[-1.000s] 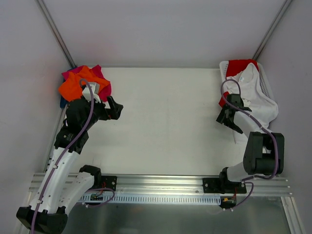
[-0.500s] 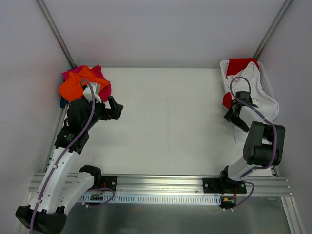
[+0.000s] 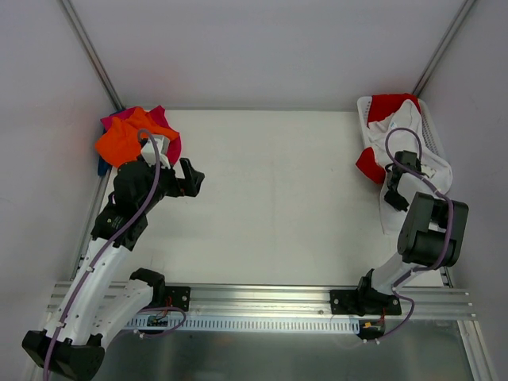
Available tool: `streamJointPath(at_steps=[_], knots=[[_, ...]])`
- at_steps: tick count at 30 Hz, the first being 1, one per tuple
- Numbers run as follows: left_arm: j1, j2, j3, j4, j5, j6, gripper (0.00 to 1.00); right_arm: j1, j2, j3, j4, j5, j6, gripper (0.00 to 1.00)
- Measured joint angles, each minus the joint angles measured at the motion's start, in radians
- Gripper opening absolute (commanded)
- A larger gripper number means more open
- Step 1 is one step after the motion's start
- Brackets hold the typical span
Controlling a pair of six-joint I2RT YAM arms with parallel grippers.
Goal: Fold and stack the t-shirts
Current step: Grab crumpled tshirt from bin with the right arm
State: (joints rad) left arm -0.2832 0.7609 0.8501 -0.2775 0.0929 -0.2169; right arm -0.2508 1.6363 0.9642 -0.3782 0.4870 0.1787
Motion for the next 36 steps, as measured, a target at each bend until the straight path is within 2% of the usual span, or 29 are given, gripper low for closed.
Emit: streamJointPath(at_steps=[1,2,3,4,5,12,21,23,25,26,29,31,36], knots=[[-0.005,-0.001,0.0,0.0,-0.001,0.001,0.99,0.0,-0.001,-0.002,0.004,-0.009,0.0,0.08],[-0.006,-0.002,0.0,-0.001,-0.002,0.001,0.99,0.0,-0.003,-0.007,0.011,-0.024,0.002,0.27],[-0.006,-0.002,0.0,-0.001,-0.002,0.002,0.99,0.0,-0.008,-0.014,0.019,-0.042,0.007,0.75],[-0.006,-0.003,0.0,-0.002,-0.001,0.002,0.99,0.004,-0.02,-0.03,0.03,-0.072,0.012,0.93],[-0.006,-0.003,0.0,-0.002,-0.002,0.002,0.99,0.011,-0.039,-0.048,0.039,-0.097,0.008,0.99],[-0.006,-0.01,0.0,-0.013,-0.003,0.004,0.99,0.199,-0.153,-0.07,0.023,-0.127,0.007,0.99],[-0.021,-0.023,0.0,-0.013,-0.031,0.02,0.99,0.178,-0.061,-0.059,0.002,-0.085,0.004,1.0],[-0.032,-0.023,0.0,-0.013,-0.04,0.023,0.99,0.164,-0.055,-0.058,0.0,-0.07,0.002,0.96],[-0.04,-0.023,0.0,-0.013,-0.049,0.025,0.99,0.142,-0.043,-0.051,-0.001,-0.05,-0.006,0.81],[-0.045,-0.023,0.0,-0.013,-0.053,0.026,0.99,0.13,-0.034,-0.045,0.0,-0.046,-0.013,0.53],[-0.058,-0.021,0.0,-0.013,-0.057,0.028,0.99,0.092,0.005,-0.029,0.009,-0.032,-0.027,0.09],[-0.066,-0.019,0.0,-0.013,-0.06,0.029,0.99,0.066,0.038,-0.028,0.008,-0.021,-0.024,0.02],[-0.083,-0.01,0.0,-0.013,-0.072,0.032,0.99,0.046,0.045,-0.02,0.015,-0.012,-0.023,0.0]])
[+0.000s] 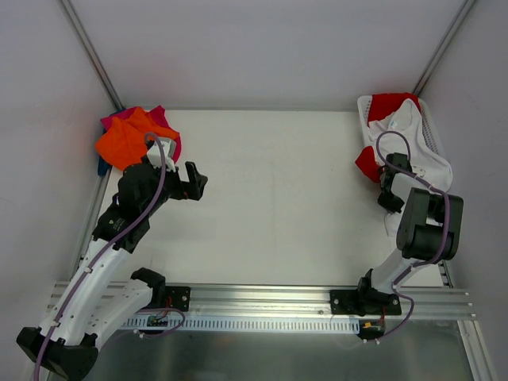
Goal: Fold and stack the t-shirts
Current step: Grab crumpled tshirt from bin with the right arm
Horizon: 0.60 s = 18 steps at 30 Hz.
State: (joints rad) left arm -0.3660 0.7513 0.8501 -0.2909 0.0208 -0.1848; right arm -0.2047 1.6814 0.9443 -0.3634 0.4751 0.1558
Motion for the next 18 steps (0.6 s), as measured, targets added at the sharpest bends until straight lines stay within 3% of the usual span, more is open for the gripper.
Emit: streamJointPath(at_steps=[6,10,14,18], knots=[[-0.001,0.001,0.0,0.0,-0.003,0.004,0.99,0.002,-0.014,-0.008,0.005,-0.008,0.0,0.0],[-0.001,0.001,0.0,0.0,-0.01,0.007,0.99,0.043,-0.119,-0.013,-0.04,-0.014,0.001,0.0],[-0.001,0.001,0.0,0.0,-0.026,0.012,0.99,0.171,-0.328,0.067,-0.144,-0.011,0.0,0.0],[-0.001,0.001,0.0,0.0,-0.03,0.014,0.99,0.35,-0.507,0.308,-0.212,-0.022,-0.001,0.01]])
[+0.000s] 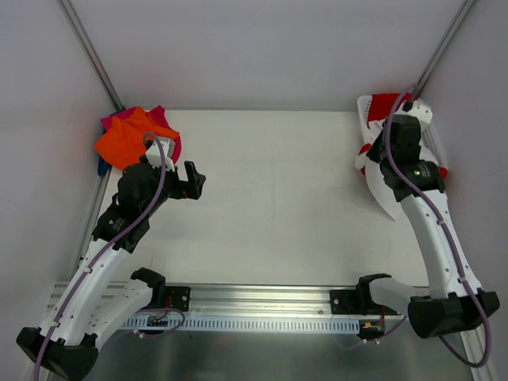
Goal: Fold and stack the t-shirts
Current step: Grab crumpled tshirt from bin with the right arm, then move the tshirt to the center of the board
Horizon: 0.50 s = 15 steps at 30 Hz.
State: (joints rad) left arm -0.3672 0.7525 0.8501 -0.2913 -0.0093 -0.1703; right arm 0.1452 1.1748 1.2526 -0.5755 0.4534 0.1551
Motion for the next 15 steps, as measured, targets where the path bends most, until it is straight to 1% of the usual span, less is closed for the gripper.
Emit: streamJointPath(at_steps=[2,4,6,9,13,15], knots=[[0.0,0.0,0.0,0.0,-0.001,0.0,0.99,0.09,-0.044,0.127,-0.024,-0.026,0.001,0.01],[0.0,0.0,0.0,0.0,-0.001,0.001,0.99,0.196,-0.061,0.216,-0.037,-0.049,0.003,0.01],[0.0,0.0,0.0,0.0,-0.001,0.002,0.99,0.315,-0.054,0.267,-0.053,-0.074,0.01,0.0],[0.0,0.0,0.0,-0.001,-0.003,0.003,0.99,0.501,0.019,0.28,-0.066,-0.119,0.036,0.0],[0.0,0.0,0.0,-0.001,-0.02,0.004,0.99,0.717,0.255,0.269,-0.045,-0.185,0.073,0.01],[0.0,-0.003,0.0,-0.002,-0.038,0.004,0.99,0.829,0.443,0.294,-0.038,-0.231,0.086,0.01]])
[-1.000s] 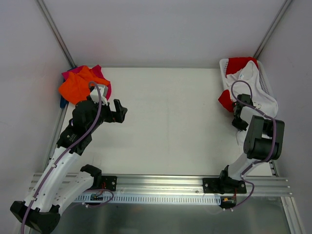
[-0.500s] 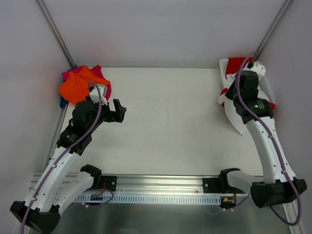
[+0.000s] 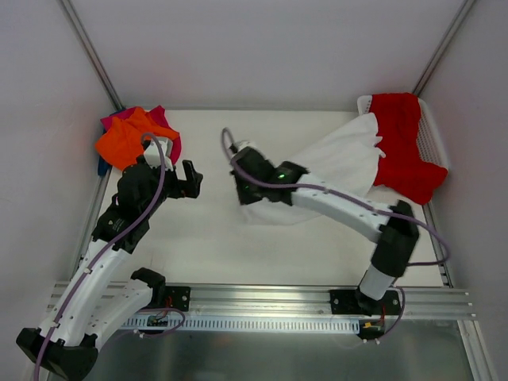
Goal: Fold and stack the t-shirts
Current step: Move the tshirt to the center of the board
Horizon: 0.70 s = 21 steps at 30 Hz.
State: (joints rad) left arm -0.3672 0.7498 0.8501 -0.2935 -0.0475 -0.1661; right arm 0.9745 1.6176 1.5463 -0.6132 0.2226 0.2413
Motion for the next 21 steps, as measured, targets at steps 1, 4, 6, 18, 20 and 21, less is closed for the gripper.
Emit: streamJointPath(at_steps=[1,4,6,18,20,21], knots=[[0.0,-0.003,0.0,0.0,-0.013,0.0,0.99,0.049,0.092,0.021,0.002,-0.025,0.004,0.0],[0.0,-0.024,0.0,-0.003,-0.071,0.0,0.99,0.16,0.309,0.112,-0.021,-0.11,0.008,0.0],[0.004,-0.043,0.0,-0.037,-0.144,0.019,0.99,0.22,0.406,0.189,-0.043,-0.162,0.032,0.01],[0.011,-0.073,0.006,-0.056,-0.323,0.027,0.99,0.303,0.296,0.14,-0.163,-0.335,-0.052,0.01],[0.005,-0.058,0.006,-0.046,-0.322,0.024,0.99,0.348,0.148,0.008,-0.19,-0.331,-0.092,0.0],[0.0,-0.05,0.006,-0.043,-0.321,0.023,0.99,0.369,0.08,-0.021,-0.223,-0.319,-0.105,0.01]])
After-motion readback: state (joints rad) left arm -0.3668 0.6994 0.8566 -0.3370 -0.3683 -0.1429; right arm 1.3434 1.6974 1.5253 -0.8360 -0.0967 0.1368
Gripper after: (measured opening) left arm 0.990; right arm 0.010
